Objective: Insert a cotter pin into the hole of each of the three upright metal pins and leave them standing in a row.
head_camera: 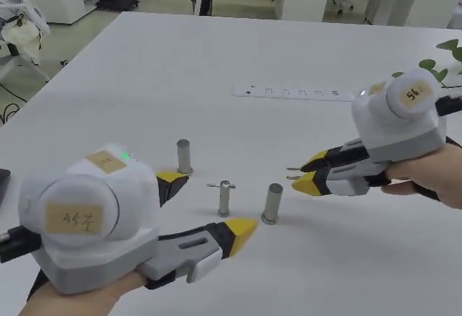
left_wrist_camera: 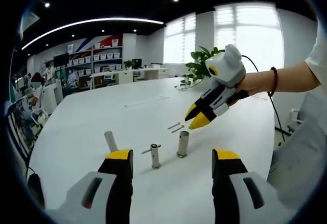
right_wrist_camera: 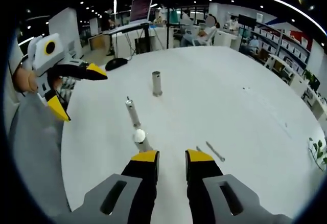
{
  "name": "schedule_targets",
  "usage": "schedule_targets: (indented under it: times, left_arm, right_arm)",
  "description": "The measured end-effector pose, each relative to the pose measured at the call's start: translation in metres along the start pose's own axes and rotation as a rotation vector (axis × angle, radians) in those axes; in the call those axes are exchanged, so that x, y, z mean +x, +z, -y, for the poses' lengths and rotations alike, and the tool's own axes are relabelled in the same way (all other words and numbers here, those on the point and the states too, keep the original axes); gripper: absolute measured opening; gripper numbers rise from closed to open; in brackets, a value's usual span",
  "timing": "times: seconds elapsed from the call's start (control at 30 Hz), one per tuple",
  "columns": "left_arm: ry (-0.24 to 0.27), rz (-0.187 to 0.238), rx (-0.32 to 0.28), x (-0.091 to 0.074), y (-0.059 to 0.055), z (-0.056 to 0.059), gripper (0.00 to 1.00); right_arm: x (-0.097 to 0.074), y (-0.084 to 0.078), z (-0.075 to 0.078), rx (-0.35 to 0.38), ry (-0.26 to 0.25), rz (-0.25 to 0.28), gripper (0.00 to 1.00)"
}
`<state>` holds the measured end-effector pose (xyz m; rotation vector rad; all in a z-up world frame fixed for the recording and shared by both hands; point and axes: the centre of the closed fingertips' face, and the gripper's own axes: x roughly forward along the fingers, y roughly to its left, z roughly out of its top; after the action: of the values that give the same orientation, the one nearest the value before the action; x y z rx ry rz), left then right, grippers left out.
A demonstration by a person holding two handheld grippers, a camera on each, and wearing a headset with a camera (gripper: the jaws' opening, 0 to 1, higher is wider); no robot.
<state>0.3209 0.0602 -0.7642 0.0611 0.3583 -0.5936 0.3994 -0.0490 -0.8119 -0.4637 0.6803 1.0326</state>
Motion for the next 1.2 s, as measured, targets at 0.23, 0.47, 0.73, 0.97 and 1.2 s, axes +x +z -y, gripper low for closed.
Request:
schedule_targets:
  times: [0.23, 0.47, 0.73, 0.97, 1.2]
  left_arm:
    - [0.012, 0.013, 0.009, 0.000, 0.000, -0.004, 0.58]
    - [0.022, 0.017, 0.008, 0.001, -0.001, -0.008, 0.56]
    - [0.034, 0.010, 0.006, 0.001, -0.006, -0.012, 0.55]
    - [0.032, -0.009, 0.007, 0.000, -0.012, -0.012, 0.55]
    - [0.031, -0.014, 0.003, -0.001, -0.013, -0.013, 0.55]
  right_arm:
    - [0.009, -0.015, 0.021, -0.015, -0.021, -0.053, 0.21]
    - [0.021, -0.022, 0.036, -0.052, -0.024, -0.099, 0.20]
    - [0.031, -0.031, 0.047, -0.113, -0.016, -0.167, 0.20]
    - [0.035, -0.036, 0.052, -0.146, 0.000, -0.207, 0.18]
    - [0.037, -0.038, 0.055, -0.158, 0.025, -0.233, 0.16]
